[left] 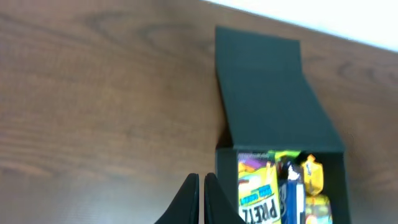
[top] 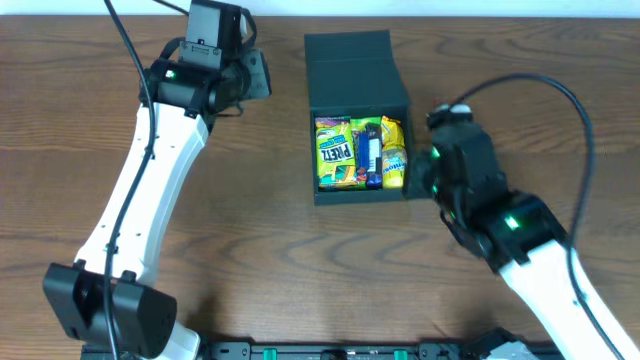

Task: Pack container
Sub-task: 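Push the black box lid closed with both grippers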

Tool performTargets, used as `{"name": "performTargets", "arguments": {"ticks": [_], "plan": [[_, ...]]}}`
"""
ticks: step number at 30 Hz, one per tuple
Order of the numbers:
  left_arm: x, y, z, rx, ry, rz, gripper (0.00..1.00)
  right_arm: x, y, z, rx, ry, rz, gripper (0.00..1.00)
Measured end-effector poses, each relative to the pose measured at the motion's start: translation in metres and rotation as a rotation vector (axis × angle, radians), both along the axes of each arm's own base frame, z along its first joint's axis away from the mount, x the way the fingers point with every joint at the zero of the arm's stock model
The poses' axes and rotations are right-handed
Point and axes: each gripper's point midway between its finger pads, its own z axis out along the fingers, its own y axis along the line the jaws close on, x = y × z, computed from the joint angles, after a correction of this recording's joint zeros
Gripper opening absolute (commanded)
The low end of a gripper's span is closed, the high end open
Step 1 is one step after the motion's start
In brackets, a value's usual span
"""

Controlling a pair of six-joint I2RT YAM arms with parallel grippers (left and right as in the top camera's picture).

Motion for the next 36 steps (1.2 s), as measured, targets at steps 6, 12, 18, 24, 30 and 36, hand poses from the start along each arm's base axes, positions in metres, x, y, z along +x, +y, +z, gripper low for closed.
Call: {"name": "performTargets", "arguments": {"ticks": [6,12,18,24,30,36], "plan": [[0.037,-0.016,-0.041,-0.079,0.022,-0.045,0.06,0.055,-0.025,-0.032,0.082,0.03,-0.088,0.02],[0.069,-0.024,-0.099,-0.19,0.088,-0.042,0.05,0.091,-0.057,-0.069,0.192,0.083,-0.145,0.02],[0.094,-0.029,-0.142,-0.33,0.166,-0.02,0.06,0.124,-0.063,-0.115,0.276,0.199,-0.146,0.01],[0.124,-0.039,-0.174,-0.428,0.256,0.005,0.06,0.173,-0.051,-0.145,0.343,0.253,-0.117,0.02],[0.132,-0.049,-0.197,-0.503,0.337,0.034,0.06,0.211,-0.039,-0.177,0.419,0.303,-0.105,0.02],[0.122,-0.056,-0.21,-0.552,0.412,0.039,0.06,0.214,-0.032,-0.202,0.478,0.356,-0.114,0.01]]}}
